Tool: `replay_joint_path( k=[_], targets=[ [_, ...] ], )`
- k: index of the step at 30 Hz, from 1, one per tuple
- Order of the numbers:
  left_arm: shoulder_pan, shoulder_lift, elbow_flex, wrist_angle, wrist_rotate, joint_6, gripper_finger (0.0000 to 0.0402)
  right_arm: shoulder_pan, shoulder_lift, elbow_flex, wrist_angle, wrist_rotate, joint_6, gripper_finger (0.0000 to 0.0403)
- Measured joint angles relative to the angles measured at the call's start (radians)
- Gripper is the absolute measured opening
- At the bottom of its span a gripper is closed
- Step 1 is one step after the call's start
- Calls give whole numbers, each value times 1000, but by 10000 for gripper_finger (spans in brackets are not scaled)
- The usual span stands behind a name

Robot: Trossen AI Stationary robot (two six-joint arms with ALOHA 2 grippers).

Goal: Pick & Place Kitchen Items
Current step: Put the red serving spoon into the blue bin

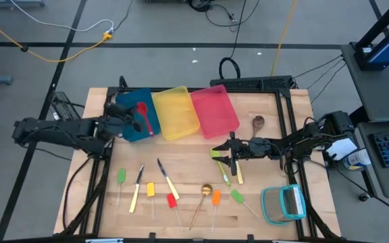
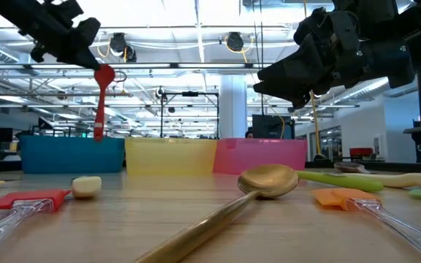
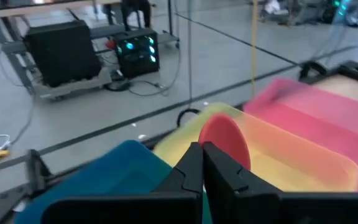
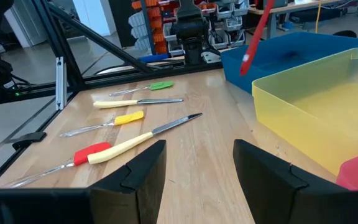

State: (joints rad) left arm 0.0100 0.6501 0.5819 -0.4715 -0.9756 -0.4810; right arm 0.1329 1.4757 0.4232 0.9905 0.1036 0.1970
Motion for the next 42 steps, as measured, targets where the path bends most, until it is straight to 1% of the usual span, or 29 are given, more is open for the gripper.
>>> replay_joint_path(
  k=[5,8,12,17,19,23,28,31,33,36,39,42],
  targets=[
    [114,-54,1,-41,14,62,2,0,0,0,0,0,-3,180],
    [190,-55,1,-99,55,53,2,0,0,0,0,0,-8,180],
    [292,-47,-40,-106,108,49,2,0,0,0,8,0,-11,180],
    [415,-41,-110,-59,194,55,1,0,0,0,39,0,-47,180],
    [457,-41,-144,-23,247,58,0,0,0,0,43,0,-62,180],
    [534,-41,-222,46,304,71,0,0,0,0,53,0,-86,180],
    [612,-41,-317,132,427,81,0,-2,0,0,54,1,-90,180],
    [647,-41,-365,197,478,98,1,-5,0,0,54,3,-90,180],
    [664,-41,-394,236,493,121,1,-9,0,0,53,4,-90,180],
    [683,-41,-418,245,506,138,2,-10,0,0,53,5,-90,180],
    [700,-41,-423,245,507,141,3,-10,0,0,53,4,-90,180],
    [712,-41,-423,246,508,142,14,-10,0,0,53,4,-90,180]
  ],
)
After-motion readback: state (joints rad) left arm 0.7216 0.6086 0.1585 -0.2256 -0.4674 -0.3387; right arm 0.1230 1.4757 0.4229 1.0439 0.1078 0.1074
